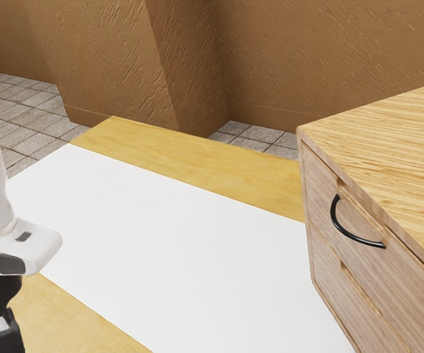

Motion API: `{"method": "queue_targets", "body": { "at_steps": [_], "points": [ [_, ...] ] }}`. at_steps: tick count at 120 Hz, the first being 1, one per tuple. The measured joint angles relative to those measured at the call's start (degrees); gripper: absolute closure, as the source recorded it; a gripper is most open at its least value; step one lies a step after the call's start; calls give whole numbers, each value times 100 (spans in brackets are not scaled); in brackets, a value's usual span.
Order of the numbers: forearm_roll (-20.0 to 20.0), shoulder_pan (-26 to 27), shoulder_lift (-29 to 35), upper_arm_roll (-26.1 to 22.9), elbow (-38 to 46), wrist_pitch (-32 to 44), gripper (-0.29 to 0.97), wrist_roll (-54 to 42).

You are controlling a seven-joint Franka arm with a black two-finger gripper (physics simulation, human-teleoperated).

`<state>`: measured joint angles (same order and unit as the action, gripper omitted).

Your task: Pull the drawer handle with one arm to open the drawer

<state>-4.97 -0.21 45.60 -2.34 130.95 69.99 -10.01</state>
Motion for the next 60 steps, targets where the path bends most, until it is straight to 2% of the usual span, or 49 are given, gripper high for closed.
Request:
{"method": "queue_targets", "body": {
  "at_steps": [13,30,50,60],
  "points": [
    [29,340,-30,-32,-149,926,0,235],
    [90,623,-31,28,-235,1444,0,224],
    [173,581,-36,-330,-324,2177,0,-1708],
    [243,666,-53,-360,-311,2450,0,-2650]
  ]
}}
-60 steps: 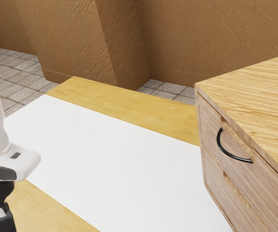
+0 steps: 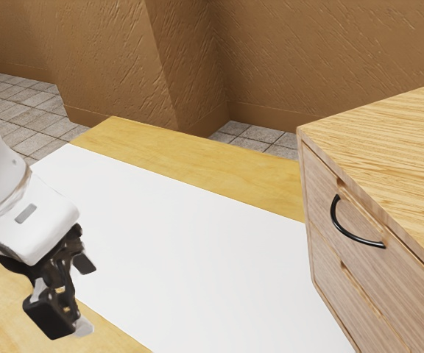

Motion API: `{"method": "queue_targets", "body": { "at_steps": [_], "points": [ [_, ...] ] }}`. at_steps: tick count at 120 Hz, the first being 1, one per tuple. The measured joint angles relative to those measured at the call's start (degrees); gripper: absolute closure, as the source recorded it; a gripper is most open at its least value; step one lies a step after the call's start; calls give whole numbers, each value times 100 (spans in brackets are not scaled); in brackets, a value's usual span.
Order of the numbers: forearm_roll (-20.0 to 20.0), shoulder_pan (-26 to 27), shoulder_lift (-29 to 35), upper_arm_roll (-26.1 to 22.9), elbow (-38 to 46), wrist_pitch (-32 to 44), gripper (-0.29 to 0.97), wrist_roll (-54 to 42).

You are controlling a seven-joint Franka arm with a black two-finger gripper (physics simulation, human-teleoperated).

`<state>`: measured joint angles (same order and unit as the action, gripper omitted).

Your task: Pull the drawer handle with one arm to open the drawer

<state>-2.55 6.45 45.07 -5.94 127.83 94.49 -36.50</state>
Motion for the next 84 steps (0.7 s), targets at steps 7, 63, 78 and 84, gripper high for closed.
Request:
{"method": "queue_targets", "body": {
  "at_steps": [7,63,78,84],
  "points": [
    [48,282,-54,121,-1,204,0,-607],
    [529,2867,-1723,1026,-834,2208,0,-4253],
    [590,3041,-1894,1108,-988,2603,0,-4666],
    [603,3076,-1945,1114,-1037,2721,0,-4798]
  ]
}}
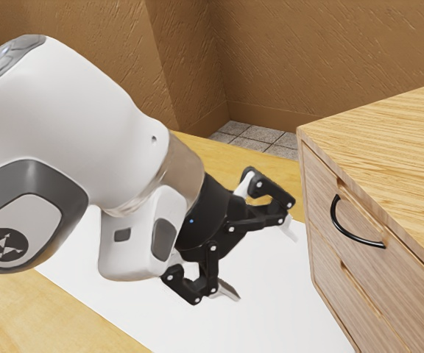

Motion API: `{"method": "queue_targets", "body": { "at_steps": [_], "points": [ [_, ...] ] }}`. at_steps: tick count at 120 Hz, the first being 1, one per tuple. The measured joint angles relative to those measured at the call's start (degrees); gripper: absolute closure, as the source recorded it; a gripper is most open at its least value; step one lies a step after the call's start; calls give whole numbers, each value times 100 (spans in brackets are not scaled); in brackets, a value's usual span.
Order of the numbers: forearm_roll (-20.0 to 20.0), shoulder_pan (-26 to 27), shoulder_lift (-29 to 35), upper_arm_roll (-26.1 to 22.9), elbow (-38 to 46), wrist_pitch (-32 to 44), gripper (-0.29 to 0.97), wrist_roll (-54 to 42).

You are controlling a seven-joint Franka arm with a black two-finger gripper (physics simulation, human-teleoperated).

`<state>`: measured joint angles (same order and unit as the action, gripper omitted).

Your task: Pull the drawer handle with one arm to open the drawer

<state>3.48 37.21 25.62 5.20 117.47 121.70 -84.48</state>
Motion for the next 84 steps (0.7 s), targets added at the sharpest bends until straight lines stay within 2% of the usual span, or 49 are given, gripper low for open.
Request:
{"method": "queue_targets", "body": {
  "at_steps": [33,53,84],
  "points": [
    [-118,-156,132,238,204,365,0,-487],
    [-83,208,-473,257,-183,632,0,-671],
    [-61,201,-1091,324,-413,907,-2,-863]
  ]
}}
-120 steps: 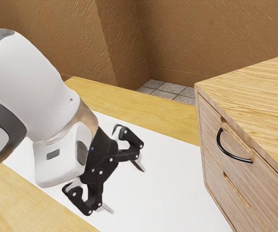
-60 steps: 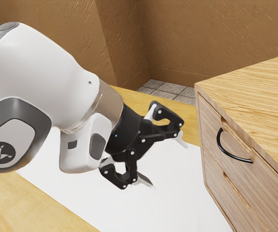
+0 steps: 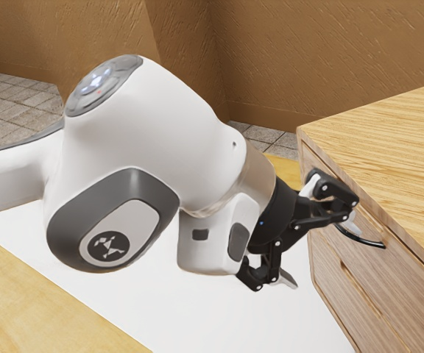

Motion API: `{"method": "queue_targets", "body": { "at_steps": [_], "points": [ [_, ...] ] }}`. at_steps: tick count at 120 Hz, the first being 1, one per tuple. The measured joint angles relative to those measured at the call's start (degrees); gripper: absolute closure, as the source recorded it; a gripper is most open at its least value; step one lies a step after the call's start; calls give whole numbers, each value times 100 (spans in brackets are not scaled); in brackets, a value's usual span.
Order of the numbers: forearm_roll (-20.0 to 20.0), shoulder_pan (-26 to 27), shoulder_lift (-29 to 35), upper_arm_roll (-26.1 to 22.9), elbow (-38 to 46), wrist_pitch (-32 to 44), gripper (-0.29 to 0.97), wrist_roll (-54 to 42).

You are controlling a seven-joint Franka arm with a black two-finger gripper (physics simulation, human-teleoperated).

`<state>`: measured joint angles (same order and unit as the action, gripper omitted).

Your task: Pull the drawer handle with one arm to open the drawer

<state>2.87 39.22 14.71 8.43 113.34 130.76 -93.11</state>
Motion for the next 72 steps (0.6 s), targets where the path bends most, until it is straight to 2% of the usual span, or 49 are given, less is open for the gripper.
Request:
{"method": "queue_targets", "body": {
  "at_steps": [28,47,72],
  "points": [
    [17,-5,9,88,39,151,0,-92],
    [3,-12,282,98,287,190,2,-137],
    [-1,-49,516,97,558,215,-1,-179]
  ]
}}
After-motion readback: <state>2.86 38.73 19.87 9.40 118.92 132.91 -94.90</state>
